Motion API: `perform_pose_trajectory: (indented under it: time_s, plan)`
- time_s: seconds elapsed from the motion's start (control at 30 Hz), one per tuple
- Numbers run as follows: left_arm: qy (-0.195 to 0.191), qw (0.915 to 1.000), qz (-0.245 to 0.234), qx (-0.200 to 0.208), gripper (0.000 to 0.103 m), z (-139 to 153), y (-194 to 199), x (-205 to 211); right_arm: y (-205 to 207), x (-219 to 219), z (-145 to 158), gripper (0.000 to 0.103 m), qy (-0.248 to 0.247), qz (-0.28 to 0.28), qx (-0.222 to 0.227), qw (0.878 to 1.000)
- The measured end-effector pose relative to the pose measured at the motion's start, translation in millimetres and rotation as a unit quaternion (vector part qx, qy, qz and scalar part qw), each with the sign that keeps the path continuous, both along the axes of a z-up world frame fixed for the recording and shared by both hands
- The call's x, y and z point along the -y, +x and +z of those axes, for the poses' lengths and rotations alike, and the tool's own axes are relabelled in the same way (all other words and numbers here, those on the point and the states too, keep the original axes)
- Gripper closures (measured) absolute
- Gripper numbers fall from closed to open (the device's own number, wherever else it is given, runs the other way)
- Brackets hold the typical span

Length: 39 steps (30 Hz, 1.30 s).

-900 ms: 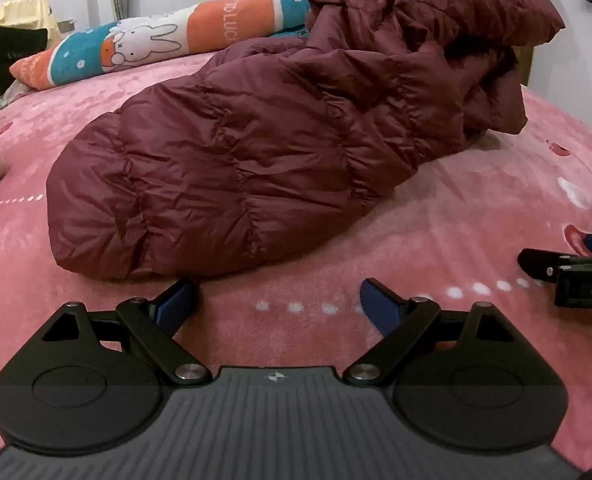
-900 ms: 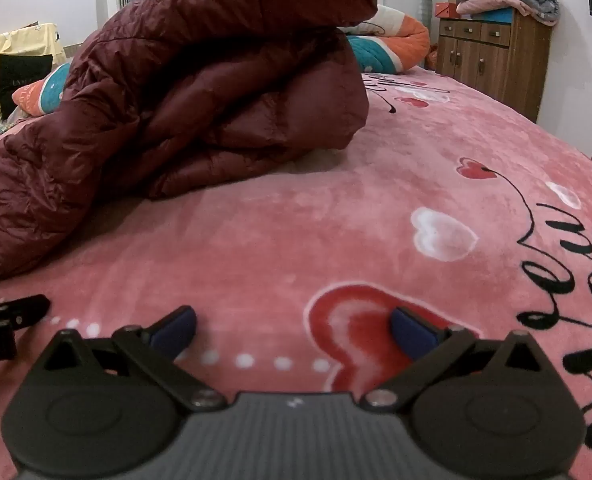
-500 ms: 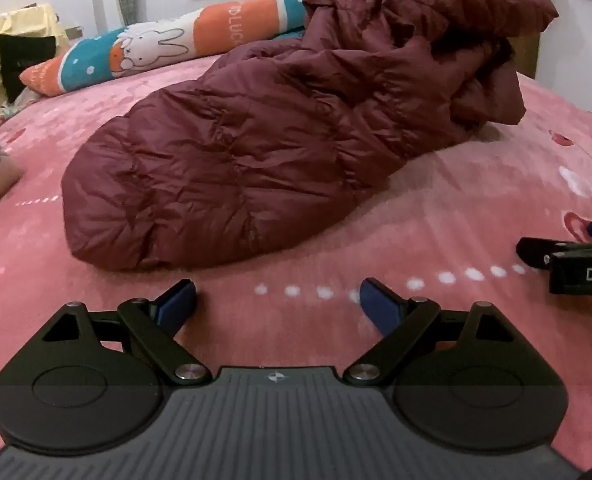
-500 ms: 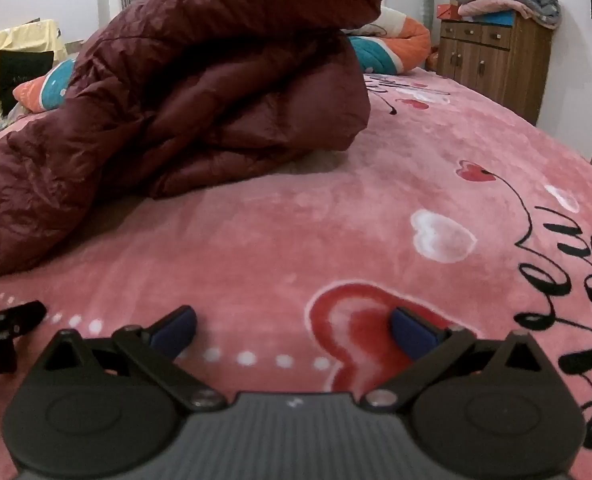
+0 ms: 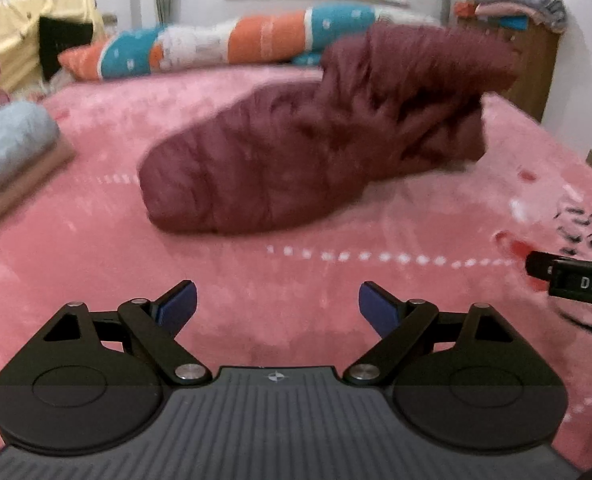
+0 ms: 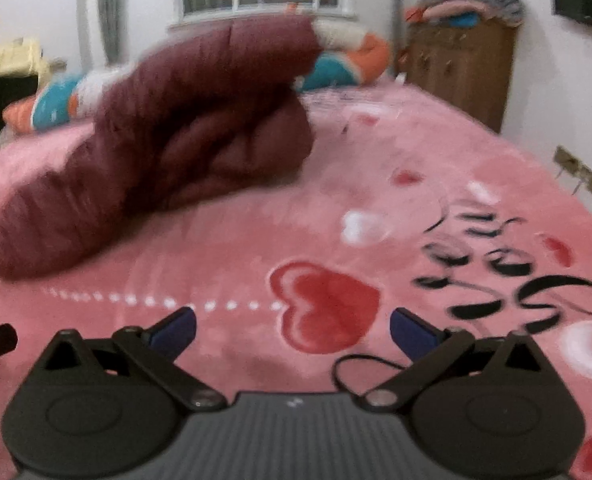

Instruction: Fold large clothes

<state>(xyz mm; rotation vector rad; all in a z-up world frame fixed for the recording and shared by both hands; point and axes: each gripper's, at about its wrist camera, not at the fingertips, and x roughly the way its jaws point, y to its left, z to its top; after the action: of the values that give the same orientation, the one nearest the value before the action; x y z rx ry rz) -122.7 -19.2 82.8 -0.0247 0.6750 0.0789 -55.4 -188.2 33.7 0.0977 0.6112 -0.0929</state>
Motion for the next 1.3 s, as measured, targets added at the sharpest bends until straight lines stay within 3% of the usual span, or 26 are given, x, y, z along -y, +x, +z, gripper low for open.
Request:
perform_pose_trajectory:
  time_s: [0.2,0.3,0.7,0.87,1.3]
  plan:
    - [0.017,0.9978,0.005,0.064,0.000,70.7,-45.5,-1.3,-54.8,1.2,62.9,0.001,-0.008,0.005,0.069,0.998]
    - [0.034,0.9954,0.003,0.090,0.000,97.8,-68.4,0.0,-70.1,0.7,83.3,0.001,-0.017,0.008,0.075,0.997]
    - [0.062,0.9826,0.015,0.174,0.000,171.0,-127.9,-2.7,-121.7,3.1,150.9,0.001,0.002,0.022,0.127,0.992]
    - [0.067,0.9780,0.022,0.196,0.000,183.5,-150.9,-3.5,-140.5,-5.8,170.6,0.001,-0.011,0.032,0.149,0.988]
    - [0.069,0.9735,0.027,0.216,0.000,181.9,-151.5,12.6,-168.3,-25.5,189.8,0.001,-0.016,0.058,0.190,0.980]
